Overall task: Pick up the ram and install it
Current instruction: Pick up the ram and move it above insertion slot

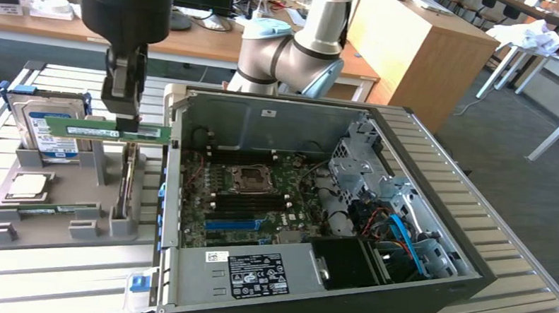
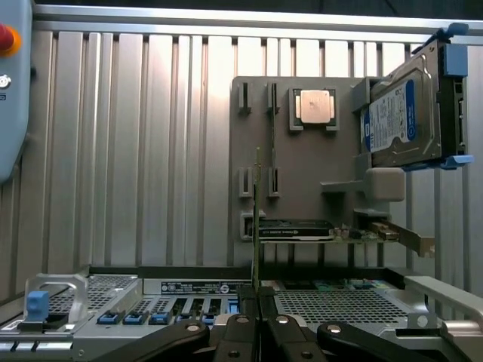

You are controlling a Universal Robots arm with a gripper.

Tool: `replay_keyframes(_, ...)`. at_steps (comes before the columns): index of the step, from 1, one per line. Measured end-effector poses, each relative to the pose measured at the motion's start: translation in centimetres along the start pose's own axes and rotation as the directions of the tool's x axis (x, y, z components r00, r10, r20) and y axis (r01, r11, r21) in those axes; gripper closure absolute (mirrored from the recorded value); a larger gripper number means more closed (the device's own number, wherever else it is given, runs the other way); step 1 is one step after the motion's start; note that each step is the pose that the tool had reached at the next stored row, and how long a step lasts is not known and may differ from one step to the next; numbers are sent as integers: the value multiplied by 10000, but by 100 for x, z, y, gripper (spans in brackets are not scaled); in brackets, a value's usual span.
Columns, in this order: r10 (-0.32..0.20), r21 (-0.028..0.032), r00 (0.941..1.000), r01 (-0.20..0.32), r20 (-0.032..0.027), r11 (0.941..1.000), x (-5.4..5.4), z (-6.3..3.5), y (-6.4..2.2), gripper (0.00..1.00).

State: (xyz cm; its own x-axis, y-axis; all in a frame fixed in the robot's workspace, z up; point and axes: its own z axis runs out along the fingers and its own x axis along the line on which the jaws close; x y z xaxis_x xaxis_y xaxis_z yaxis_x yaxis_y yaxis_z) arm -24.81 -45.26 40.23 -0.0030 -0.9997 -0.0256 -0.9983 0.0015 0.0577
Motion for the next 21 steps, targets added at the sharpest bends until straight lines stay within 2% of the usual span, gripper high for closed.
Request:
replay_keyframes(7,-1,-1,10000,1,0,10000,3,-5,-82,88)
replay_keyframes(21,-2,-4,10000,2,-1,10000,5,-21,-357,88)
